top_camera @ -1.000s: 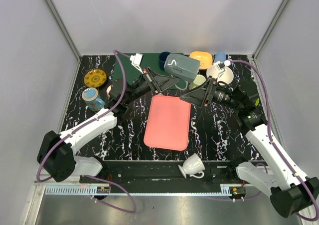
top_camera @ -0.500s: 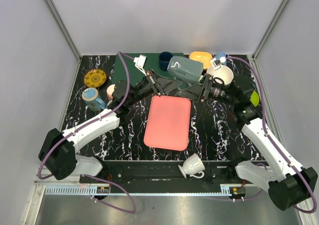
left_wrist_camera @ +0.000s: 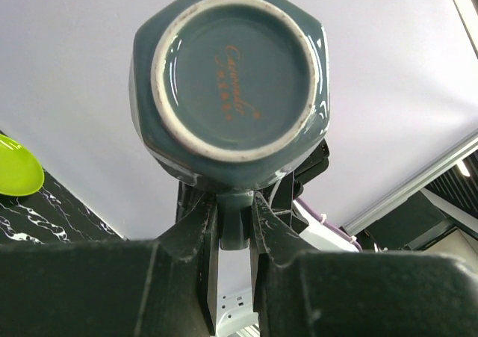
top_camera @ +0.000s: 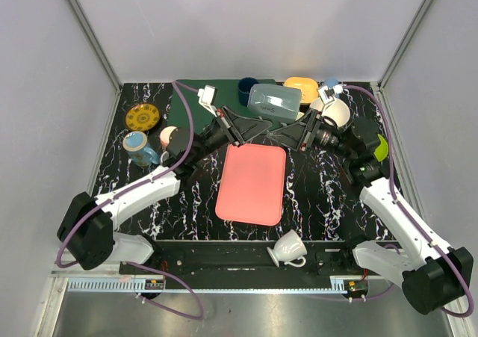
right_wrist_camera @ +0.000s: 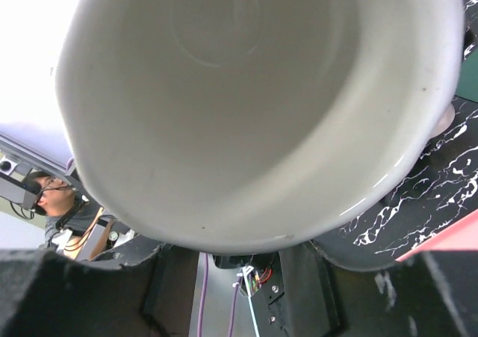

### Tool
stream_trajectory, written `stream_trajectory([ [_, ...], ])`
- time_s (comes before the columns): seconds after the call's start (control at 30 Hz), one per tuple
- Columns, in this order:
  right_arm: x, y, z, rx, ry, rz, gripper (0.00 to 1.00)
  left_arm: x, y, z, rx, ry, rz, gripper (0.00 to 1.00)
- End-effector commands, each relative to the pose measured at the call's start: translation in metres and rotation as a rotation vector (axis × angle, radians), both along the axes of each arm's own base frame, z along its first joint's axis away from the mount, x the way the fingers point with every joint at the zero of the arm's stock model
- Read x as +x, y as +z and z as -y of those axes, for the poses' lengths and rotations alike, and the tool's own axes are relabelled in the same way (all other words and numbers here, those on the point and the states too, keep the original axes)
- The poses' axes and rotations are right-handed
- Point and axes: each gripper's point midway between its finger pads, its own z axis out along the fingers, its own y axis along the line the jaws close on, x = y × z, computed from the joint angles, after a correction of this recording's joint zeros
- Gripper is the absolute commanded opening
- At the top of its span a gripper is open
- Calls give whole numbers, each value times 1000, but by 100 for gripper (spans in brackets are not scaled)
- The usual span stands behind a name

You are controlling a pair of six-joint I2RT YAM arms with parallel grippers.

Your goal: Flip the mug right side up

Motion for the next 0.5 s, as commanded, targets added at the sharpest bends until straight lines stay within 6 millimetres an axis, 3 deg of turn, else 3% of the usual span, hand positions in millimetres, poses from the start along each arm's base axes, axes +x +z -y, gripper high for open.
stream_trajectory([
  [0.0, 2, 42, 5, 117, -45, 152, 50, -51, 25, 1, -63, -149, 115, 0],
  [0.2, 5, 43, 3, 131, -46, 147, 40, -57, 20, 2, -59, -170, 116, 0],
  [0.3, 6, 41, 5, 141, -57, 145, 26, -60, 18, 3, -57, -178, 118, 0],
  [0.33, 5, 42, 5, 144, -54, 146, 7, -61, 18, 3, -55, -183, 120, 0],
  [0.37, 6, 40, 4, 141, -54, 135, 0, -61, 15, 3, -52, -182, 115, 0],
  [0.47, 9, 32, 4, 103, -63, 107, 0, -60, 10, 1, -47, -168, 112, 0],
])
